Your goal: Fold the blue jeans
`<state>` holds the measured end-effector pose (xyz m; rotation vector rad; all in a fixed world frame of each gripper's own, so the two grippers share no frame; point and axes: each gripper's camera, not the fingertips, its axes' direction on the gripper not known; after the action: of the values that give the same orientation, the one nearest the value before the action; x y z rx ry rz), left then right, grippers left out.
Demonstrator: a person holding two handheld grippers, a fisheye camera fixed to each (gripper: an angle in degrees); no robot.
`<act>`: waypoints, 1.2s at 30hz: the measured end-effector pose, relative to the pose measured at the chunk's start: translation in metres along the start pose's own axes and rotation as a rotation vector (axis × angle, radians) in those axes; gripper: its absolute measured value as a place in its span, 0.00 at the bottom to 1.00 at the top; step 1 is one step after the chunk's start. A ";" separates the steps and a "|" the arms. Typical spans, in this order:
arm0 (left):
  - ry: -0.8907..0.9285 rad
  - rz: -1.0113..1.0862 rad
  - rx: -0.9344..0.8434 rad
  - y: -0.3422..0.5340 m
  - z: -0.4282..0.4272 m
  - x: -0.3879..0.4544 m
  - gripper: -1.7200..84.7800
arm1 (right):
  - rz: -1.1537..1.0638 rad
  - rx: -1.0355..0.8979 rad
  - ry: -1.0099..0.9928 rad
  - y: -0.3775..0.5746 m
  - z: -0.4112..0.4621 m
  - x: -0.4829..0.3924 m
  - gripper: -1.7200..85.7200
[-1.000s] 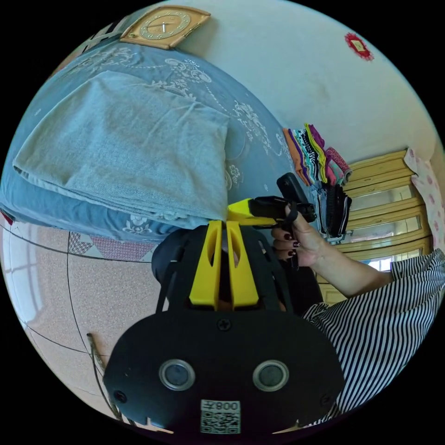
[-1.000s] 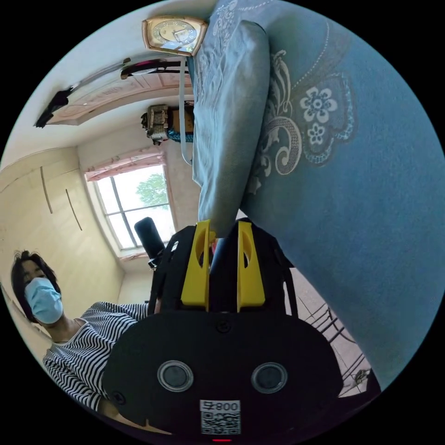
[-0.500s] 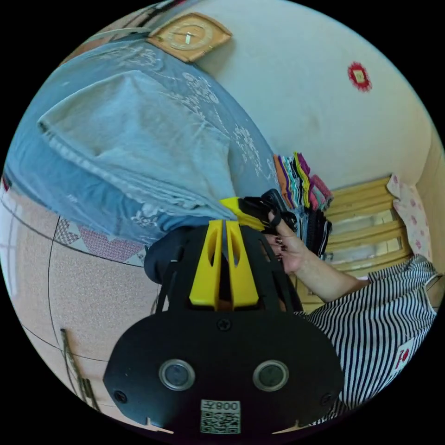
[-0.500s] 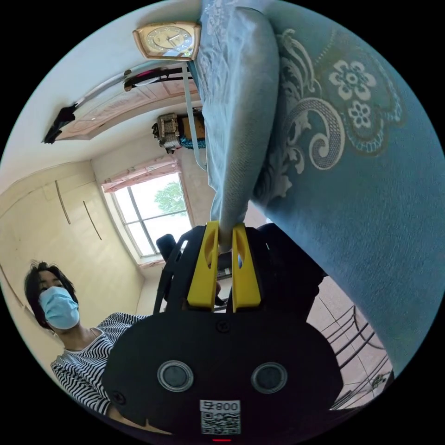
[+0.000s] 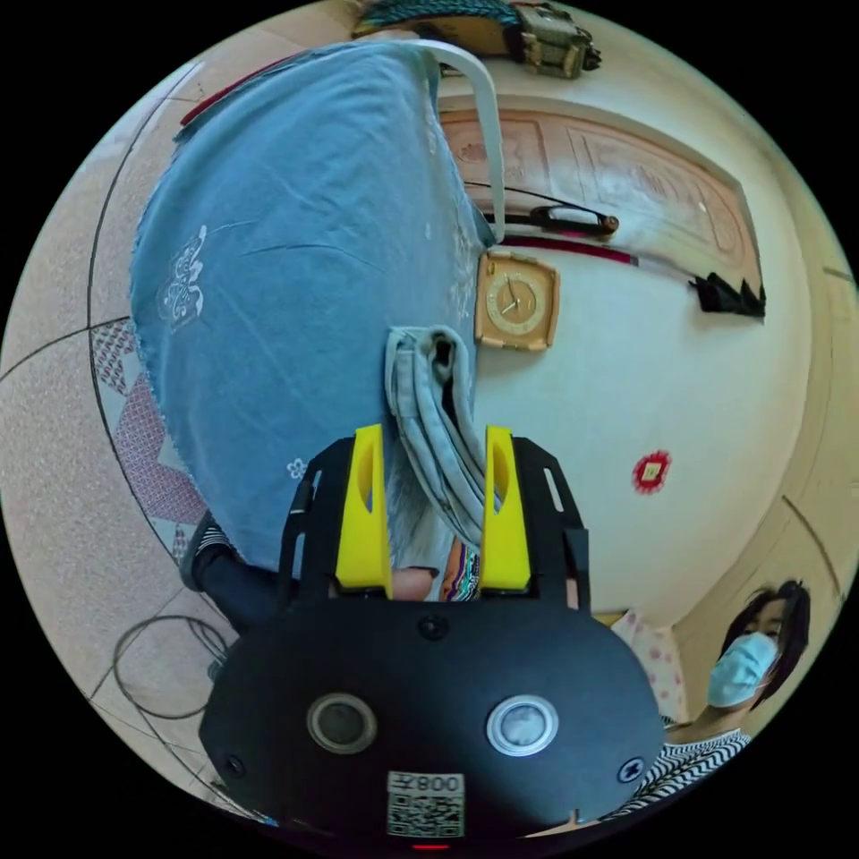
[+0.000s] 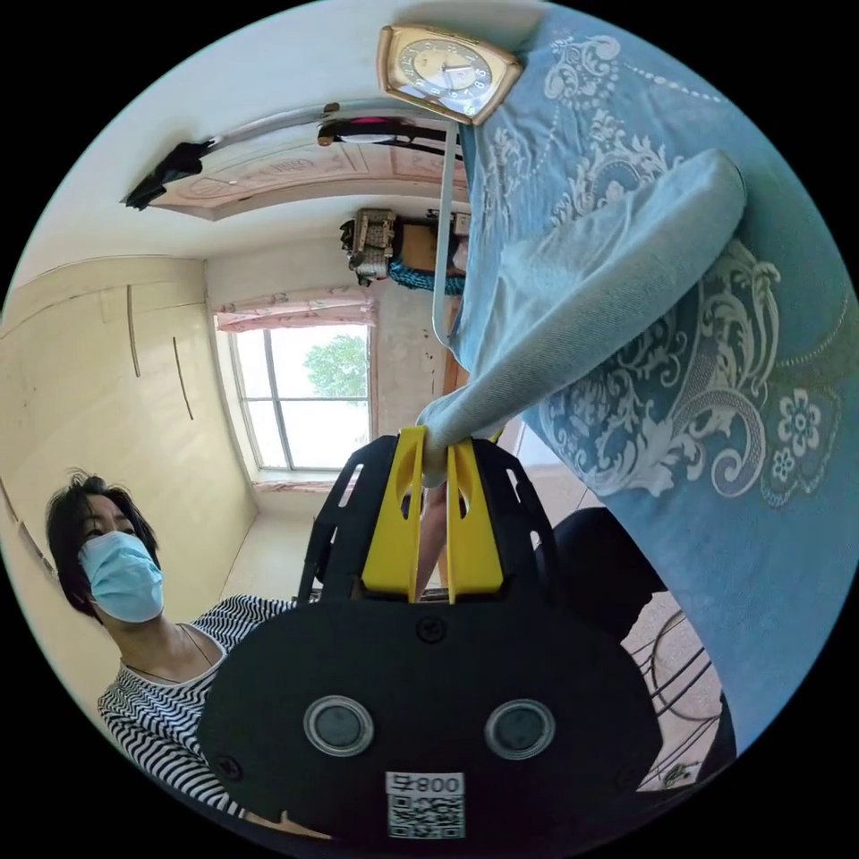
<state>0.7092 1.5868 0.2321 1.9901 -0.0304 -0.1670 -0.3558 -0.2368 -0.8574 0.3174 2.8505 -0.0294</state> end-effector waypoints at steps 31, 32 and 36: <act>0.006 0.271 -0.149 0.015 0.339 0.282 0.10 | -0.087 0.103 -0.087 0.165 -0.058 0.270 0.03; 0.010 0.296 -0.172 0.024 0.363 0.309 0.10 | -0.094 0.110 -0.093 0.173 -0.062 0.275 0.03; 0.019 0.347 -0.252 0.057 0.443 0.383 0.10 | -0.135 0.181 -0.134 0.230 -0.094 0.316 0.02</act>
<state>1.0329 1.1247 0.0648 1.7051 -0.3252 0.0704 -0.6277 0.0599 -0.8498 0.1524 2.7349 -0.3240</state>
